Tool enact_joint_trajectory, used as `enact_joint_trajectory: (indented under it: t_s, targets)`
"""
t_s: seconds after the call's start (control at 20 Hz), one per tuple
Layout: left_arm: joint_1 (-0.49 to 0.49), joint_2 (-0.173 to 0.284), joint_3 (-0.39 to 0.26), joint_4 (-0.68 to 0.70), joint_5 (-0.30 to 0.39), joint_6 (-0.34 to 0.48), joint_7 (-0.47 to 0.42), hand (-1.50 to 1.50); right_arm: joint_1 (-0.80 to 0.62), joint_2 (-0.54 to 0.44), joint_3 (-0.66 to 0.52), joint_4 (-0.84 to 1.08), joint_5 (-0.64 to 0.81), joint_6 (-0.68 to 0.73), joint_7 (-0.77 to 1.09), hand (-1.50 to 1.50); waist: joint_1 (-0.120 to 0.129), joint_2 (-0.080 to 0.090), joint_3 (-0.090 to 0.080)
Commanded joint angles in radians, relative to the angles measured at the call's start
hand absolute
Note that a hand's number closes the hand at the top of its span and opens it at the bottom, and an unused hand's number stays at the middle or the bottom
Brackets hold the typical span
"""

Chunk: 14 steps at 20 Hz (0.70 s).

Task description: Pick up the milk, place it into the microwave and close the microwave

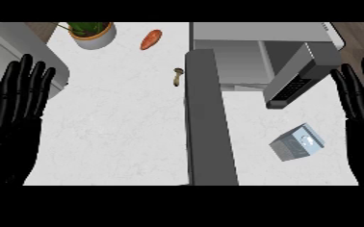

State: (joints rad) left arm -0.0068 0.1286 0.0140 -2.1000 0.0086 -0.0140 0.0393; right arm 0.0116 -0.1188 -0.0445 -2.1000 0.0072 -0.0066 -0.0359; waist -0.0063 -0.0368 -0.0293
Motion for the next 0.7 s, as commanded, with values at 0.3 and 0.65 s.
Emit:
enact_joint_trajectory:
  t_s: [0.3, 0.65]
  targets:
    - [0.021, -0.083, 0.01, 0.054, 0.164, -0.018, 0.005, -1.5, 0.117, -0.173, -0.081, -0.059, -0.411, 0.368, 0.008, -1.5, -0.017, 0.035, 0.03]
    - [0.251, -0.011, 0.091, -0.162, 0.341, -0.156, 0.049, -1.5, 0.225, -0.261, -0.298, -0.091, -0.624, 0.468, 0.062, -1.5, 0.007, 0.033, 0.029]
